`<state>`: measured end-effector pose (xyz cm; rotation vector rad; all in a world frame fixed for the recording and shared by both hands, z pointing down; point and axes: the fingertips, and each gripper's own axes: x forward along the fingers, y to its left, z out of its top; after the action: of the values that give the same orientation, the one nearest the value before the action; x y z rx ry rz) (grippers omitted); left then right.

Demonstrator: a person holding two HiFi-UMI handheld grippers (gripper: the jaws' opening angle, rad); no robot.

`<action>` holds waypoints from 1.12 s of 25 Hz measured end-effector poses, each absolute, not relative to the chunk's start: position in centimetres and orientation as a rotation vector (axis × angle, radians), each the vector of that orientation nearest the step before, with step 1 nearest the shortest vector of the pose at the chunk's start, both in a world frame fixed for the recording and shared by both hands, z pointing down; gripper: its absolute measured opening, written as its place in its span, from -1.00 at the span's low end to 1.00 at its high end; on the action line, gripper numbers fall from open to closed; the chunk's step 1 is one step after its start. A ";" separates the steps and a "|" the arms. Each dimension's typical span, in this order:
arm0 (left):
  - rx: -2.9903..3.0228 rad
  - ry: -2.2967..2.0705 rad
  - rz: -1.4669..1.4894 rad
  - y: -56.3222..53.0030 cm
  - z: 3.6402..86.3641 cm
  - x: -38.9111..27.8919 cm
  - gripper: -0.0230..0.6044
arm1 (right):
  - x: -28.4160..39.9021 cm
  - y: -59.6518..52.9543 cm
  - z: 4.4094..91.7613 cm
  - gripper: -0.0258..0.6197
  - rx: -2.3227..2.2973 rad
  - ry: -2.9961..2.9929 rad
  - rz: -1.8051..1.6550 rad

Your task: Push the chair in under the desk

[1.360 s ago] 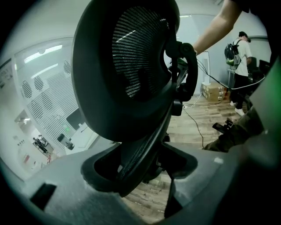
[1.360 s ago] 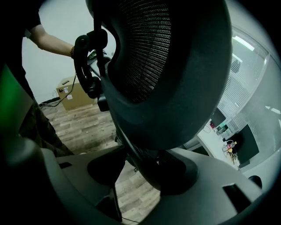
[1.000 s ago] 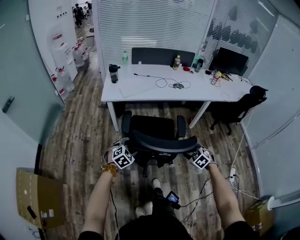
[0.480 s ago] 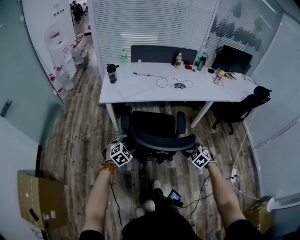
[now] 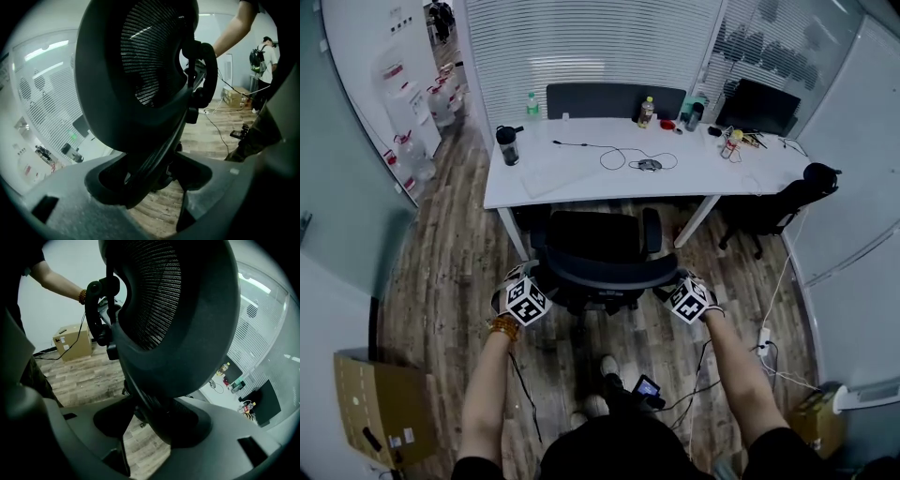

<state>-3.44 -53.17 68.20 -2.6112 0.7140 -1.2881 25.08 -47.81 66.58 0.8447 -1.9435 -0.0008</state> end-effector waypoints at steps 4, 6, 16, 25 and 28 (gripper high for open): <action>-2.612 0.721 -1.311 -54.8 68.2 -2.8 0.09 | 25.8 -49.4 66.5 -0.19 0.841 -1.951 -0.009; -2.614 0.722 -1.315 -55.7 68.2 -2.4 0.09 | 26.2 -50.4 66.4 -0.19 0.841 -1.955 -0.014; -2.609 0.755 -1.317 -59.9 68.3 -1.3 0.10 | 27.3 -55.1 66.5 -0.19 0.821 -1.962 -0.035; -2.604 0.782 -1.309 -62.5 68.3 0.4 0.09 | 29.1 -58.6 66.4 -0.19 0.788 -1.993 -0.076; -2.600 0.798 -1.317 -63.3 68.3 1.0 0.08 | 29.8 -59.7 66.4 -0.19 0.774 -2.004 -0.089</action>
<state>1.00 -63.25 68.30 -2.5996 0.7983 -1.3173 29.75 -59.72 66.37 0.7740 -2.0038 -0.0886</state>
